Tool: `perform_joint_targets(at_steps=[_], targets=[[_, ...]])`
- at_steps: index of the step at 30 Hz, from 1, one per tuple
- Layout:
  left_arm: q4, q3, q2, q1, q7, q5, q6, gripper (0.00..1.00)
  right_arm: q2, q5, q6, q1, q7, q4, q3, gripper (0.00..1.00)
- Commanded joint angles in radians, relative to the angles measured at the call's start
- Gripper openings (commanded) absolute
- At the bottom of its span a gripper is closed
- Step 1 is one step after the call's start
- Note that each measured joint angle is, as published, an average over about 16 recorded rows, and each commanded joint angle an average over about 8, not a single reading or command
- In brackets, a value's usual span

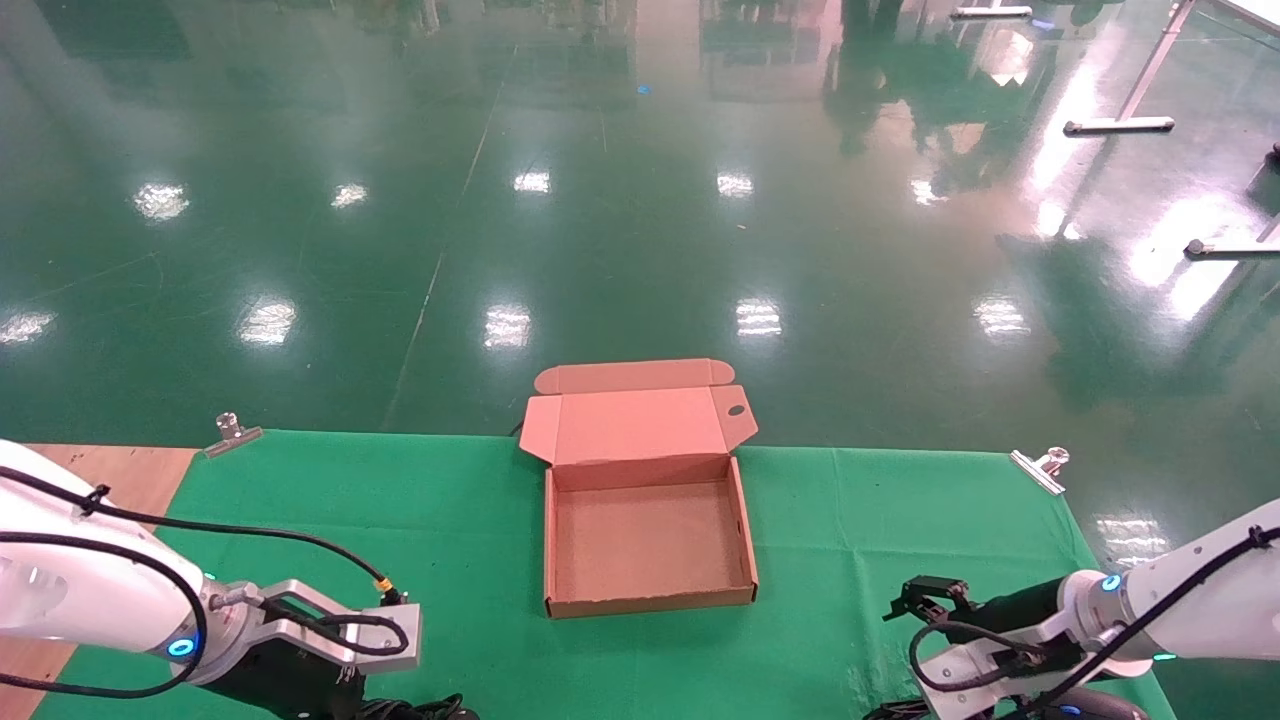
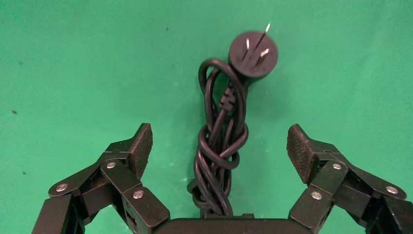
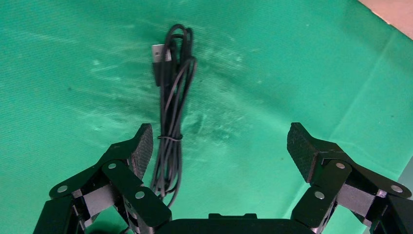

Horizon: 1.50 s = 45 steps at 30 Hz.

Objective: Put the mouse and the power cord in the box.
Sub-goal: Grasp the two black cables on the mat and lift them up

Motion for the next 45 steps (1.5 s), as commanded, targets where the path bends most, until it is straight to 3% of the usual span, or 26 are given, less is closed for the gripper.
perform_joint_targets(at_steps=[1, 10, 12, 14, 15, 18, 20, 22, 23, 45], targets=[[0.031, -0.005, 0.008, -0.001, 0.022, -0.006, -0.019, 1.0, -0.017, 0.003, 0.008, 0.015, -0.027, -0.052, 0.001, 1.0], [0.102, -0.012, 0.025, -0.003, 0.075, -0.016, -0.05, 1.0, -0.056, 0.004, -0.006, 0.052, -0.108, -0.192, -0.002, 0.99], [0.113, -0.012, 0.027, -0.003, 0.083, -0.015, -0.049, 1.0, -0.062, 0.004, -0.009, 0.056, -0.119, -0.215, -0.003, 0.87], [0.123, -0.01, 0.028, -0.003, 0.09, -0.013, -0.046, 1.0, -0.068, 0.004, -0.013, 0.059, -0.129, -0.236, -0.004, 0.63], [0.127, -0.009, 0.028, -0.004, 0.092, -0.011, -0.044, 0.93, -0.07, 0.004, -0.014, 0.06, -0.134, -0.245, -0.004, 0.51], [0.139, -0.004, 0.028, -0.006, 0.099, -0.004, -0.041, 0.56, -0.076, 0.004, -0.014, 0.064, -0.146, -0.268, -0.004, 0.15], [0.144, 0.0, 0.029, -0.009, 0.103, 0.002, -0.04, 0.31, -0.079, 0.005, -0.012, 0.068, -0.154, -0.28, -0.004, 0.02], [0.148, 0.004, 0.03, -0.014, 0.106, 0.008, -0.038, 0.06, -0.08, 0.006, -0.01, 0.073, -0.161, -0.291, -0.003, 0.0], [0.149, 0.006, 0.03, -0.017, 0.107, 0.011, -0.037, 0.0, -0.081, 0.006, -0.009, 0.075, -0.164, -0.296, -0.003, 0.0], [0.174, 0.007, 0.021, -0.041, 0.12, 0.013, -0.027, 0.0, -0.093, 0.017, 0.012, 0.09, -0.198, -0.364, 0.005, 0.0]])
